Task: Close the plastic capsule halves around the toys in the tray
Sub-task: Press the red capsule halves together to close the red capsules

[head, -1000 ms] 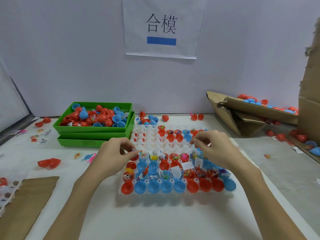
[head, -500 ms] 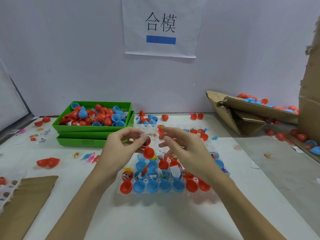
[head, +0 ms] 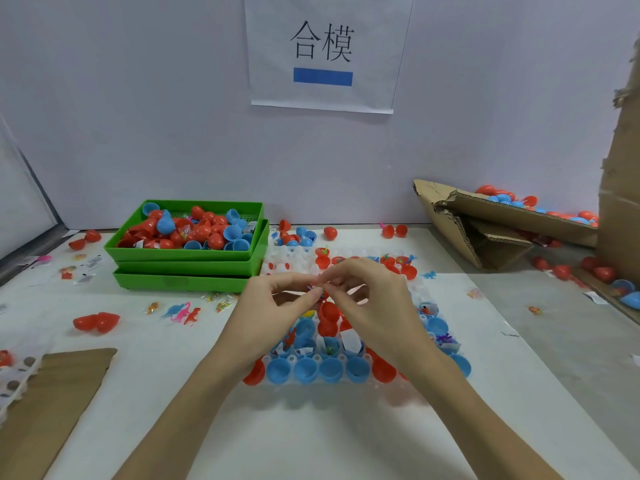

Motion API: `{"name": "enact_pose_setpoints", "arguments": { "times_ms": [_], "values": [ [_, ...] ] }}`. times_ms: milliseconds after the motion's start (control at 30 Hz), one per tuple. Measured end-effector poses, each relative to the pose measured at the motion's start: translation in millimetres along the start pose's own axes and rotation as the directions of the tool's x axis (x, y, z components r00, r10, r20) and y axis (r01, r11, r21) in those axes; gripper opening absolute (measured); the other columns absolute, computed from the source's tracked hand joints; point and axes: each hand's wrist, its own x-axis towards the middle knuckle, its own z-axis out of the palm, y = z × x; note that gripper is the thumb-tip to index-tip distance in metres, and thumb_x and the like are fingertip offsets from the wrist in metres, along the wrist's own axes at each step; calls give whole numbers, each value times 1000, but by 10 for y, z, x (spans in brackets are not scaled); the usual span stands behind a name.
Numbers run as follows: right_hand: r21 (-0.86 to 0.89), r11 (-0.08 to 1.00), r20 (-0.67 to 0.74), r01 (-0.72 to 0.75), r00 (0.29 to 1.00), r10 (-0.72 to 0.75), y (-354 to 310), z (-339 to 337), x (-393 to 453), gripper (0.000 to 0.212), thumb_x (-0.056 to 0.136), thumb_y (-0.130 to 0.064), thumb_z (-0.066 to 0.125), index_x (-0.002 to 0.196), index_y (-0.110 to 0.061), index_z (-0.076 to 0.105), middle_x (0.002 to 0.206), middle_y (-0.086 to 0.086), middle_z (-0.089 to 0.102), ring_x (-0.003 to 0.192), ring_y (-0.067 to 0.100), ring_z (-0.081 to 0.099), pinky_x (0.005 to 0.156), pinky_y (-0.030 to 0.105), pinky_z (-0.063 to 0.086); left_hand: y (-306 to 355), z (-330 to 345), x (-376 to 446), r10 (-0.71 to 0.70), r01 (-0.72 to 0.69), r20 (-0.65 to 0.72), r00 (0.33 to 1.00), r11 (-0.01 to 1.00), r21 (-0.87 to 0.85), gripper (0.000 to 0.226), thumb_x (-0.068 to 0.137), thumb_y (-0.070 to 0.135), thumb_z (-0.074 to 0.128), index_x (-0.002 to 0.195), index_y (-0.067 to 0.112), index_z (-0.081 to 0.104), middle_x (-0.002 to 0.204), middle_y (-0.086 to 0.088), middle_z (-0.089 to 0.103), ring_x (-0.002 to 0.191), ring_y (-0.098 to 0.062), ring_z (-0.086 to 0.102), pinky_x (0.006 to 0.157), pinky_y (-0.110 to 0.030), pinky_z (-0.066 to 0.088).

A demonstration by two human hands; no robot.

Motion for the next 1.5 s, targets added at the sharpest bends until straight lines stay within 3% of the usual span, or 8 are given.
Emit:
{"name": "enact_pose_setpoints", "arguments": {
  "times_ms": [233, 433, 633, 833, 967, 1167, 1367, 1500],
  "values": [
    [-78, 997, 23, 28, 999, -26, 21, 16, 11, 17, 96, -11, 69, 104, -21, 79, 99, -7, 66, 86, 4, 62, 74, 11, 50, 6, 9, -8, 38, -37, -21, 999, 999, 7, 24, 93, 15, 77, 114, 27, 78, 102, 14, 79, 95, -6, 76, 81, -18, 60],
    [-9, 1000, -91, 13, 996, -14, 26, 31, 16, 11, 89, -15, 78, 96, -22, 74, 89, -13, 69, 85, 5, 66, 70, 17, 56, 12, 54, -9, 82, -83, -44, 996, 996, -15, 11, 93, 19, 78, 99, 27, 71, 92, 7, 77, 93, -12, 76, 81, -22, 61],
    [-29, 999, -49, -33, 998, 31, 75, 67, 10, 6, 94, -26, 72, 93, -30, 75, 93, -13, 62, 91, 3, 61, 69, 15, 54, -28, 45, -6, 103, -103, -77, 992, 995, 9, 11, 92, 16, 78, 93, 26, 73, 91, 8, 77, 92, -12, 76, 79, -23, 61],
    [-161, 980, 68, 115, 992, -105, 58, 45, -10, 26, 101, -21, 61, 124, -27, 73, 103, -10, 61, 87, 4, 60, 77, 15, 54, -48, 42, 7, 63, -76, -143, 988, 993, -93, 6, 91, 16, 79, 93, 18, 74, 90, -1, 78, 89, -17, 77, 76, -23, 62],
    [8, 999, 139, 44, 989, -44, 3, 19, -5, 46, 99, -34, 64, 145, -30, 56, 110, -13, 67, 98, -1, 63, 81, 11, 54, -25, 31, 19, 1, -42, -195, 981, 978, -206, 8, 90, 23, 79, 95, 18, 74, 88, -6, 78, 90, -20, 78, 78, -24, 62],
    [116, 993, 55, -7, 998, 1, 3, -16, 17, 31, 89, -22, 79, 119, -21, 73, 104, -13, 72, 94, 1, 69, 81, 16, 58, 7, 57, 0, -52, -13, -168, 984, 931, -366, 9, 92, 18, 78, 98, 14, 73, 91, -13, 79, 91, -25, 79, 82, -23, 61],
    [198, 980, 4, -24, 1000, 24, -31, 4, 23, 34, 91, -21, 76, 125, -22, 69, 107, -9, 70, 95, 6, 68, 81, 23, 60, 65, 29, -5, 135, -149, -221, 966, 988, -50, 13, 85, 29, 80, 94, 23, 73, 93, 10, 78, 86, -8, 77, 75, -16, 59],
    [160, 987, -21, -1, 1000, 4, -24, -8, 26, 27, 92, -24, 75, 118, -20, 70, 108, -10, 69, 98, 4, 68, 83, 19, 58, 66, 62, -31, 219, -212, -190, 957, 976, 55, 14, 86, 34, 75, 97, 26, 71, 99, 4, 76, 94, -12, 76, 80, -22, 61]
  ]
}}
